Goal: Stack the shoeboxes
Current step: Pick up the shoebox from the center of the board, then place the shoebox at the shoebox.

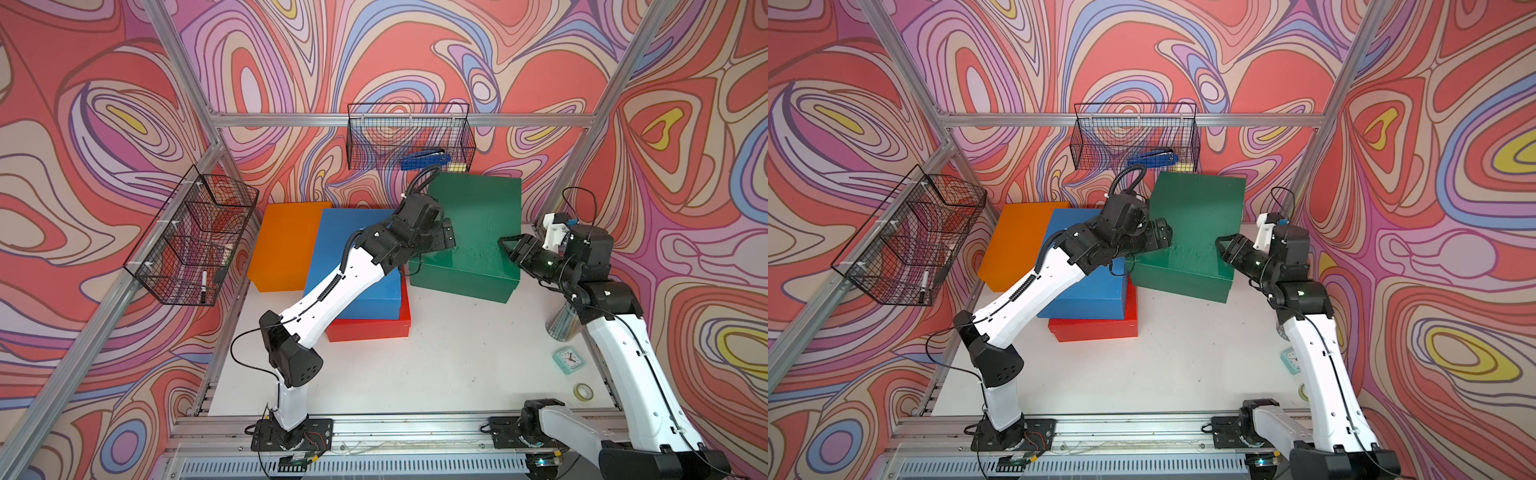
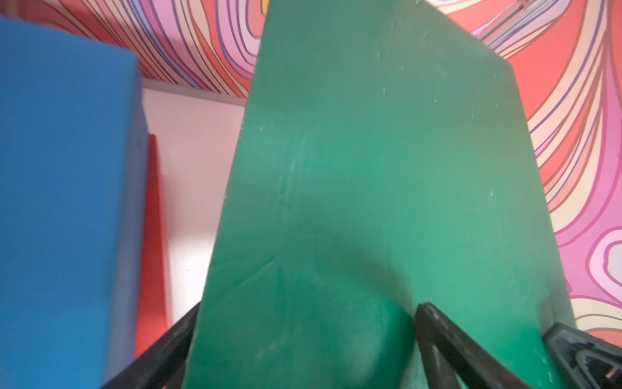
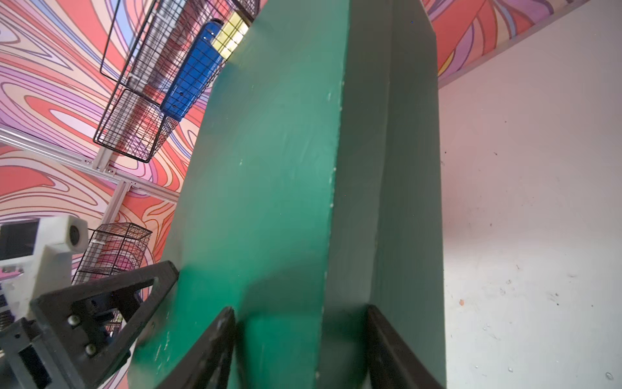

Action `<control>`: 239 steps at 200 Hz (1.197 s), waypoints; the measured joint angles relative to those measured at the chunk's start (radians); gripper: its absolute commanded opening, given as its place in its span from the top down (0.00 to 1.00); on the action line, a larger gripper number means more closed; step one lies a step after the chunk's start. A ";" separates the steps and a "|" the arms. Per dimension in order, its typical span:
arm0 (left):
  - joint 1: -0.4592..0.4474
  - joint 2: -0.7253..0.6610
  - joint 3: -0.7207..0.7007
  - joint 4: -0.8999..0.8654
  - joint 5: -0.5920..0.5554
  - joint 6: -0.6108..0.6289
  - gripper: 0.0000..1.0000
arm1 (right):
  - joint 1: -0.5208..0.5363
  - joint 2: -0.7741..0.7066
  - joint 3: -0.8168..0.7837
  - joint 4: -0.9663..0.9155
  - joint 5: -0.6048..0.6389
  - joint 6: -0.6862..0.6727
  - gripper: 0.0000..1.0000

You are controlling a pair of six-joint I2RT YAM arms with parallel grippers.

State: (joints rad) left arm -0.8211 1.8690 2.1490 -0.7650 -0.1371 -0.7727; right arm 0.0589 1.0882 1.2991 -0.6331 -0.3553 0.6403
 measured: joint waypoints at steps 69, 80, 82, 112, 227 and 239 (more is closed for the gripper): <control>-0.024 -0.286 -0.213 -0.043 -0.145 0.021 0.04 | 0.252 0.035 0.037 -0.009 0.092 0.066 0.38; -0.029 -0.340 -0.248 -0.043 -0.176 0.022 0.04 | 0.293 0.057 0.051 0.003 0.103 0.079 0.38; -0.030 -0.351 -0.256 -0.044 -0.182 0.021 0.04 | 0.298 0.060 0.053 0.005 0.104 0.080 0.38; -0.041 -0.496 -0.363 -0.047 -0.261 0.021 0.02 | 0.407 0.154 0.111 0.043 0.132 0.094 0.38; 0.246 -0.724 -0.677 0.000 -0.211 0.041 0.00 | 0.588 0.393 0.247 0.180 0.131 0.106 0.20; 0.287 -0.709 -0.679 0.002 -0.178 0.043 0.00 | 0.592 0.405 0.261 0.185 0.130 0.106 0.17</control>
State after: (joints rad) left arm -0.5343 1.1599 1.4696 -0.7635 -0.3149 -0.7300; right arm 0.6514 1.4933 1.5604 -0.4480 -0.2256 0.7460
